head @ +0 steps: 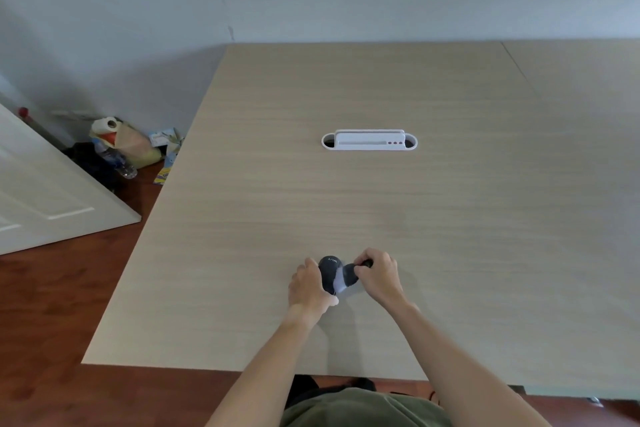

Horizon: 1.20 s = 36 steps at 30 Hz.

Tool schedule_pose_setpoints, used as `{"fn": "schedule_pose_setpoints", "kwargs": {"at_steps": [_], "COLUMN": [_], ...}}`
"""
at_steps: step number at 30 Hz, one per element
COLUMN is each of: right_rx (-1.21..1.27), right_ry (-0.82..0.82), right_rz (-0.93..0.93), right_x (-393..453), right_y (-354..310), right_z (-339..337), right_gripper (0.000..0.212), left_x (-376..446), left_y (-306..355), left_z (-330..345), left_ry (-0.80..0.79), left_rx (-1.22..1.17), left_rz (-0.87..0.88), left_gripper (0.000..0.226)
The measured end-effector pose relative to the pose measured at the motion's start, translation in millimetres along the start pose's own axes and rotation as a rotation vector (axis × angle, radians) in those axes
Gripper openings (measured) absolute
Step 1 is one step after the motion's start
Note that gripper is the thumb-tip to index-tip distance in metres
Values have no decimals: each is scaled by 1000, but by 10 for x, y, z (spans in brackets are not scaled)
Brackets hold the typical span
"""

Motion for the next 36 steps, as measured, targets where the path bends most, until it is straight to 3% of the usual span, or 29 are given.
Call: {"fn": "schedule_pose_setpoints", "kwargs": {"at_steps": [7, 12, 15, 18, 23, 28, 30, 33, 36], "right_rx": [-17, -15, -91, -19, -51, -88, -24, -73, -118], "right_ry": [154, -68, 61, 138, -198, 122, 64, -167, -27], "right_rz": [39, -42, -24, -13, -112, -79, -141, -179, -101], "right_x": [26, 18, 82, 109, 26, -2, -4, -28, -9], "right_y": [-11, -83, -86, -121, -174, -71, -57, -19, 62], "right_z": [-31, 21, -33, -106, 23, -31, -32, 39, 39], "right_gripper": [17, 20, 18, 15, 11, 13, 12, 15, 15], "left_x": [-3, -7, -17, -19, -13, -45, -54, -57, -36], "left_y": [-6, -5, -4, 0, 3, -51, -59, -30, -24], "left_z": [1, 8, -7, -24, -52, -27, -2, 2, -20], "left_ry": [-14, -16, -19, -20, -28, 22, 40, 70, 29], "left_rx": [20, 7, 12, 15, 19, 59, 61, 45, 67], "left_rz": [-3, -8, -5, 17, 64, 137, 157, 160, 142], "left_gripper": [69, 72, 71, 70, 63, 57, 55, 49, 56]}}
Point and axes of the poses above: each hand's wrist, its own x-axis towards the middle knuckle, its own z-axis out of the palm, y = z × x, the point moved 2 cm from there along x, towards the middle knuckle, and after that the axes turned 7 degrees about -x, right-handed, at the moved point
